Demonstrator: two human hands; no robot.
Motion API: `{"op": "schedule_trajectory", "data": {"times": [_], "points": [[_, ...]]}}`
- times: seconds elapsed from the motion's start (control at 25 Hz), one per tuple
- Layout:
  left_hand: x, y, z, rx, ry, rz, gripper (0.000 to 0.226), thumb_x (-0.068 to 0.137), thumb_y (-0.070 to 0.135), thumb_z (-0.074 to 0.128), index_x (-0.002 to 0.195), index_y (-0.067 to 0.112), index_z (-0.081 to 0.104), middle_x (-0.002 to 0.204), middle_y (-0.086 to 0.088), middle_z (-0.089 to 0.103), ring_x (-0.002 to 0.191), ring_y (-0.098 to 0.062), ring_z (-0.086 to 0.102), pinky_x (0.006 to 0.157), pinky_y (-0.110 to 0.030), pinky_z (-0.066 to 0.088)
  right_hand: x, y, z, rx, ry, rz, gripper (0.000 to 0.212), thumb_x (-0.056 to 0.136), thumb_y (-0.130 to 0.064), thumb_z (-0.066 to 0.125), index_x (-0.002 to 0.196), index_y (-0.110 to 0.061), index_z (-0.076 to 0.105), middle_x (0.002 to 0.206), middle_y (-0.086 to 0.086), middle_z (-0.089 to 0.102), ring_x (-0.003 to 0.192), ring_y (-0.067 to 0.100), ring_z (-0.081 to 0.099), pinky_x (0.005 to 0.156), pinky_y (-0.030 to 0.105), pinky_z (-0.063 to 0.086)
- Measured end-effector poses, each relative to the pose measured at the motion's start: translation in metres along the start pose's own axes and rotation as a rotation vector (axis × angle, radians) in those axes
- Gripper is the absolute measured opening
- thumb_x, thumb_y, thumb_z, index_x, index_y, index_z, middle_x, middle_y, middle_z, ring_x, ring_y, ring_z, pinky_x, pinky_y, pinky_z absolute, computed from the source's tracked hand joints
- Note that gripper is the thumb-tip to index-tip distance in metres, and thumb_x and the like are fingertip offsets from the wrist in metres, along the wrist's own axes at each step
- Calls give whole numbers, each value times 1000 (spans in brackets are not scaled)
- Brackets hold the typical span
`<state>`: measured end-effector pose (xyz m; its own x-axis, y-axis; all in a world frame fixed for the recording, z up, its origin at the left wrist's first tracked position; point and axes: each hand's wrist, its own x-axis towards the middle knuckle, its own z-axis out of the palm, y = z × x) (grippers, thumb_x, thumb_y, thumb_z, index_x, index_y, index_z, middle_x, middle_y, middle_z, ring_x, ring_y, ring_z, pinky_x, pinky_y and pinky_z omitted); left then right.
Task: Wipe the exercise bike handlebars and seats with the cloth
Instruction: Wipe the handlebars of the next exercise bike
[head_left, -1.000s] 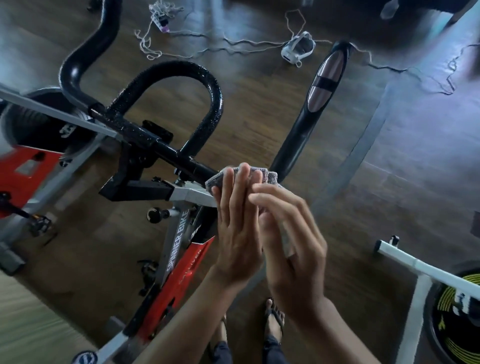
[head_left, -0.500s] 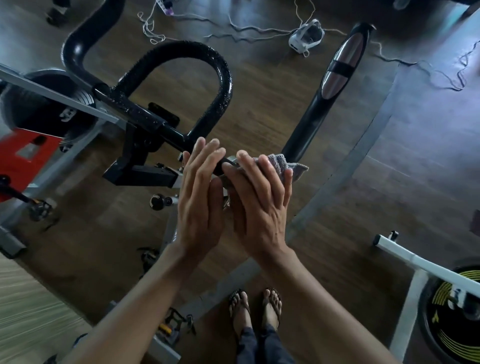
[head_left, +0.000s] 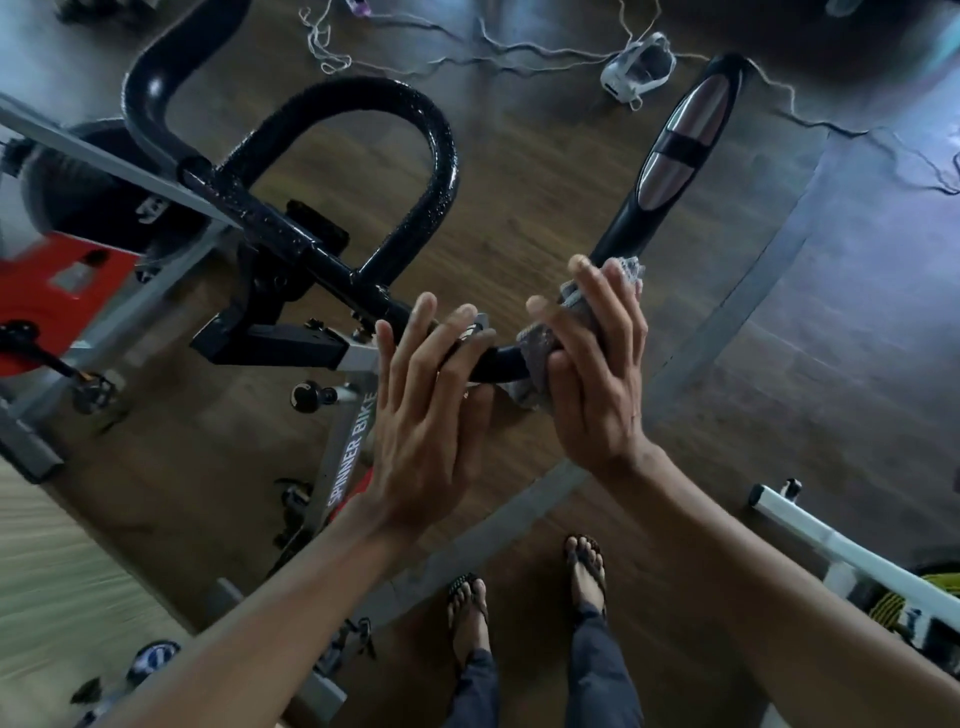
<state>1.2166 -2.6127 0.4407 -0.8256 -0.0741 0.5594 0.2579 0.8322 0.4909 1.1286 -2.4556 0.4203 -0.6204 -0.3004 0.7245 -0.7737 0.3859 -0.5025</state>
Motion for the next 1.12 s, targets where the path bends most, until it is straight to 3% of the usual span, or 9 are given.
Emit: {"op": "schedule_trajectory", "data": {"times": [0.16, 0.28, 0.48, 0.6, 0.76, 0.96, 1.12], "points": [[1, 21, 13, 45, 69, -130, 35, 106, 21, 36, 132, 6, 53, 148, -10, 42, 148, -36, 25, 117, -68, 17, 7, 27, -13, -8, -117, -179, 36, 109, -27, 34, 135, -13, 53, 146, 17, 39, 154, 16, 13, 120, 60, 18], [-2, 40, 25, 80, 132, -221, 34, 104, 19, 40, 134, 6, 50, 148, -10, 43, 149, -34, 24, 114, -70, 22, 19, 46, -22, 55, -164, -175, 35, 109, -26, 35, 137, -14, 52, 147, 15, 40, 152, 19, 16, 120, 63, 16], [9, 70, 46, 206, 170, -328, 35, 103, 18, 43, 135, 7, 49, 146, -10, 44, 148, -34, 27, 113, -70, 22, 42, 79, -36, -13, -280, -475, 37, 107, -25, 39, 142, -18, 49, 151, 8, 41, 152, 22, 23, 124, 48, 12], [15, 82, 55, 292, 178, -387, 35, 103, 19, 44, 135, 7, 51, 145, -11, 48, 147, -32, 30, 115, -69, 18, 49, 85, -38, -1, -283, -451, 37, 106, -21, 45, 142, -16, 50, 151, 9, 44, 150, 24, 27, 125, 47, 10], [19, 94, 60, 344, 169, -430, 37, 103, 18, 47, 135, 1, 53, 142, -13, 52, 145, -31, 34, 117, -67, 18, 64, 99, -50, -19, -283, -620, 47, 97, -9, 65, 143, -16, 54, 151, 6, 46, 148, 19, 33, 126, 40, 11], [24, 102, 54, 383, 164, -437, 36, 105, 21, 45, 132, 1, 57, 137, -13, 56, 142, -31, 40, 124, -56, 10, 87, 104, -64, 26, -238, -479, 50, 92, -1, 70, 139, -15, 57, 148, 9, 49, 143, 26, 39, 125, 46, 13], [30, 102, 54, 397, 147, -428, 33, 102, 16, 49, 131, 2, 58, 135, -11, 58, 141, -28, 40, 124, -54, 9, 108, 99, -64, 99, -95, -310, 31, 103, -9, 55, 134, -10, 59, 145, 13, 50, 143, 24, 34, 124, 48, 14]]}}
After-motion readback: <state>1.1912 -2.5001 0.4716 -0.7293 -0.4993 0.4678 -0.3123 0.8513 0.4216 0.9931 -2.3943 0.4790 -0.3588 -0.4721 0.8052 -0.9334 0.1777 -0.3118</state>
